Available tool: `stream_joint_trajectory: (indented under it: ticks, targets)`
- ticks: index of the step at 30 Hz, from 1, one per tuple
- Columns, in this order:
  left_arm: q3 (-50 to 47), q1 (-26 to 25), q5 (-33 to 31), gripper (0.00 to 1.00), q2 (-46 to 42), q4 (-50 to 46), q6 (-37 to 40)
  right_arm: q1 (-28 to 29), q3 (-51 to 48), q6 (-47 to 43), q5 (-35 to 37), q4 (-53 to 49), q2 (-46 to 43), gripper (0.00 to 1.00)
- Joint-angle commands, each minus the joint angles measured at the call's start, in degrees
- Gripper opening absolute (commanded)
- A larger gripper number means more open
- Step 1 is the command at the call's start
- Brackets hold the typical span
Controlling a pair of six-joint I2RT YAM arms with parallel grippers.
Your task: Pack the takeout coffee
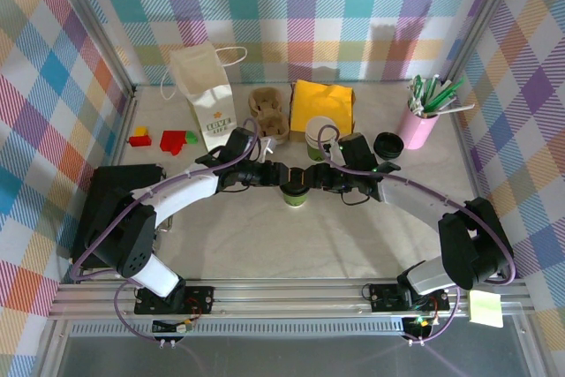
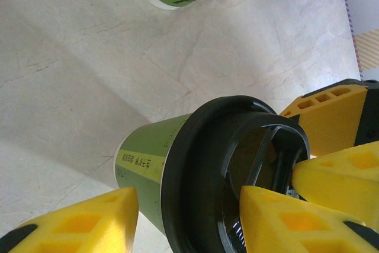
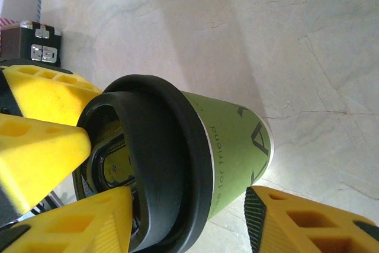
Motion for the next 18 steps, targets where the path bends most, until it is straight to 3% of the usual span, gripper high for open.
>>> stream_joint_trajectory:
  ticks: [1,12,18]
  targets:
    - [1.9,-0.8,-1.8,0.5,-0.8,-4.4,1.2,0.0,2.6,-2.1,3.2,-7.2,-0.1,0.55]
    - [6.7,-0.7,-2.8,0.53,-2.7,-9.0,1.5,0.5,9.6,-4.2,4.2,-12.0,-1.8,0.57]
    - [8.5,0.0,-7.1,0.53,-7.4,-12.8,1.8,3.0,13.5,-6.1,8.2,-17.0,-3.5,0.58]
